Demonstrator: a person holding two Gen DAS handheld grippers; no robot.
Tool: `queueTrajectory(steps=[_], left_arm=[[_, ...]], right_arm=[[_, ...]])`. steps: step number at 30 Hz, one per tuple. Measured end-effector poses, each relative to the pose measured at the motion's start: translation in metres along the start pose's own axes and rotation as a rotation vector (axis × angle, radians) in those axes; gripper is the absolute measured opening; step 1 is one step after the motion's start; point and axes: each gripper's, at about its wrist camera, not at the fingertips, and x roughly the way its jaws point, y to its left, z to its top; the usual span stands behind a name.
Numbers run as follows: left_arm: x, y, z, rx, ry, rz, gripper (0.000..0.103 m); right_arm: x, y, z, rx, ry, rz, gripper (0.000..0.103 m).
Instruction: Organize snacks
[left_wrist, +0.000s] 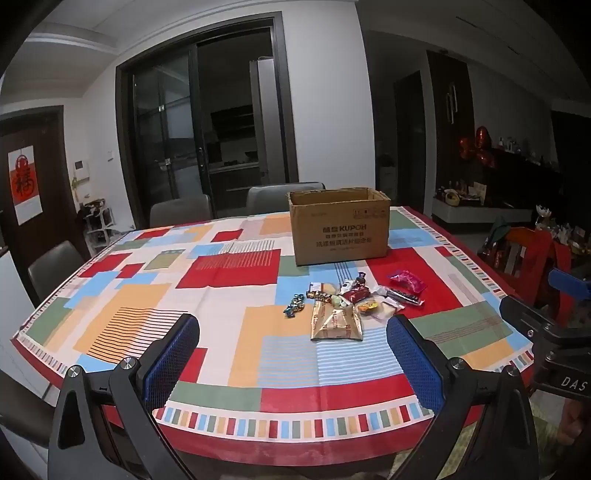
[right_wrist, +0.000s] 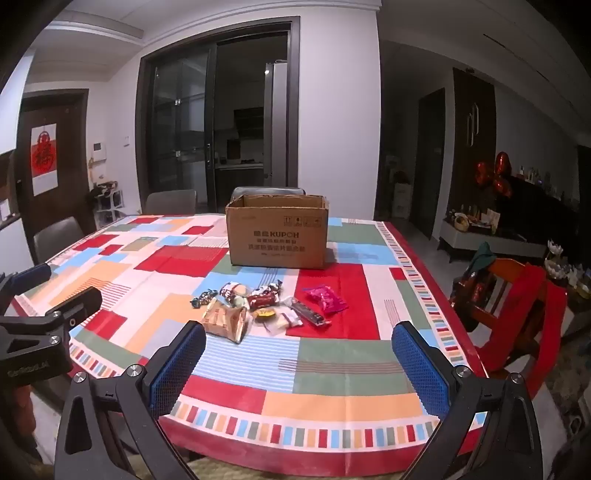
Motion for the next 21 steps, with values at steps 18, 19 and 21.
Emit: queueTrajectory(steps=[18, 19, 21], left_arm=[[-0.0054, -0.0034, 0.0026, 0.013, -0.017, -0.016, 0.103], [-0.0055, -0.0036, 0.0027, 0.013, -0.017, -0.016, 0.103], [-0.0062, -0.0034, 0.0032, 0.012, -0.021, -0.015, 0.103]], right_arm=[[-0.0004, -0.0029, -0.0004, 0.012, 0.002, 0.006, 0.102], [-0.0007, -0.0029, -0.0003, 0.013, 0.001, 0.007, 0.102], [-0.0012, -0.0029, -0.0002, 0.013, 0.001, 0.007, 0.102]])
